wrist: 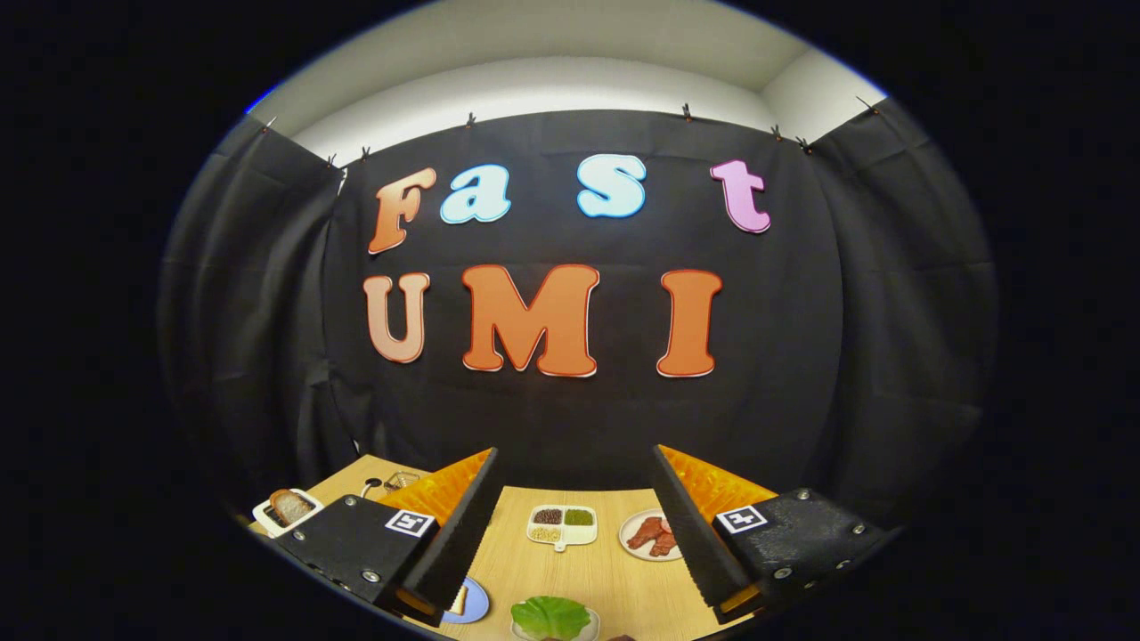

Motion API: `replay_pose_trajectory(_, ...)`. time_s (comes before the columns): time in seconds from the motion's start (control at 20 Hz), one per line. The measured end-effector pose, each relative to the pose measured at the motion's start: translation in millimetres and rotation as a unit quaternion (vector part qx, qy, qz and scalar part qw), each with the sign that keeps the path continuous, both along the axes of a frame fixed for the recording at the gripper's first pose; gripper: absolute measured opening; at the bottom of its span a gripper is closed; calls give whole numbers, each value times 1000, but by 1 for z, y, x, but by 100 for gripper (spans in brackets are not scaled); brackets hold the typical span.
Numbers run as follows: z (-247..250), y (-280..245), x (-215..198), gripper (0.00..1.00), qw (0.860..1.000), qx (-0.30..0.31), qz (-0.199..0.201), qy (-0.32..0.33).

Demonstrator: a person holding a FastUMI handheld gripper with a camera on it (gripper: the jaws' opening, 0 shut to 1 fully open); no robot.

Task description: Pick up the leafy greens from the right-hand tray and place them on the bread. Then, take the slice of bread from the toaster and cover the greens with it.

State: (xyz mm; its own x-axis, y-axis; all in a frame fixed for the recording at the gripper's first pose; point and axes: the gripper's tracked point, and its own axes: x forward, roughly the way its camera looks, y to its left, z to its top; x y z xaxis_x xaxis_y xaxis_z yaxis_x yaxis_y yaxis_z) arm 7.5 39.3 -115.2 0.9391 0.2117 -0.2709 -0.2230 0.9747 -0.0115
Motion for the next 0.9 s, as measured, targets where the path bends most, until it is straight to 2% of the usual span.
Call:
replay_pose_trajectory(0.45,-87,8,-10,99,994,-42,17,104)
replay_pose_trajectory(0.9,-187,19,-41,99,967,-73,59,239)
